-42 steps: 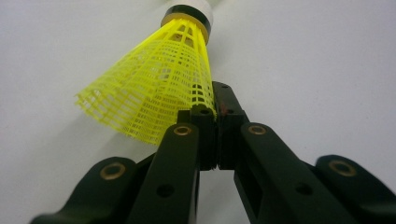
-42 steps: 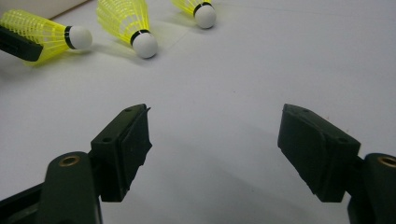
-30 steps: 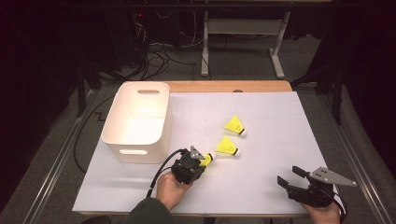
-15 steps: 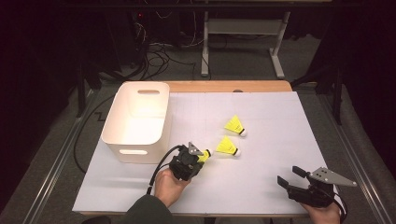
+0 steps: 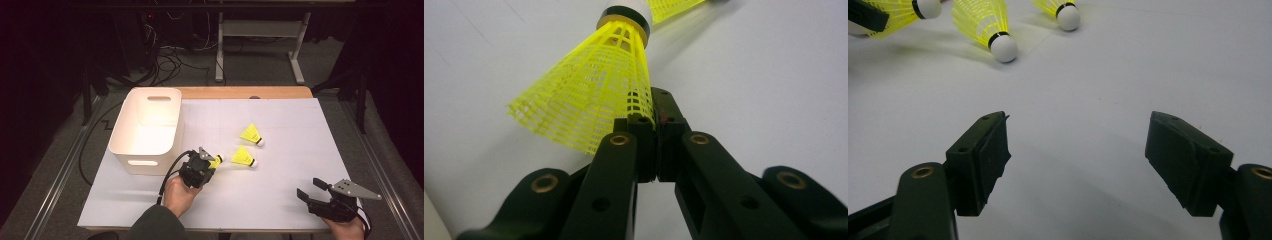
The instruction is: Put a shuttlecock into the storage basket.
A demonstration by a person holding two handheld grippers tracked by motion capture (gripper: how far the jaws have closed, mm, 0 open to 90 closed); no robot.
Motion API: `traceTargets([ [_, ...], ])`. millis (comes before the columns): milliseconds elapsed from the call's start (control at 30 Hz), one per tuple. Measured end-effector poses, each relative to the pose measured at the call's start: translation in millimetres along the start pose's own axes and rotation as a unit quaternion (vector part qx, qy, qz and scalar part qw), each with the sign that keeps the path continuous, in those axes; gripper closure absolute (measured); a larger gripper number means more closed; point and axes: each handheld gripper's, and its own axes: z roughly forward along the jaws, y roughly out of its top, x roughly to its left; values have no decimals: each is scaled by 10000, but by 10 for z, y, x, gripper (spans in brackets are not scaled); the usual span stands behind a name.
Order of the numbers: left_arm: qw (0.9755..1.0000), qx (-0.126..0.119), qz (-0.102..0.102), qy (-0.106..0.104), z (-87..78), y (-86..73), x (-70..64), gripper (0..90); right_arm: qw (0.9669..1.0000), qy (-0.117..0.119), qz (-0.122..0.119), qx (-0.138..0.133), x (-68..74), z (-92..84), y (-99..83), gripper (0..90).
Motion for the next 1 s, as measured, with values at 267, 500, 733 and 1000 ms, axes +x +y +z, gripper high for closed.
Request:
traceTargets([
  [267,9999,46,-99,38,-3,62,65,887,10000,3,9,14,0,5,2,259],
  [500,9998,140,-119,13,13,135,93,887,10000,-3,3,5,1,2,1,259],
  [733,9998,187,-75,67,3,238,95,887,10000,-4,8,-7,-1,-2,0,259],
  [1000,9996,276,-73,87,49,300,112,887,10000,2,0,-3,3,-3,0,259],
])
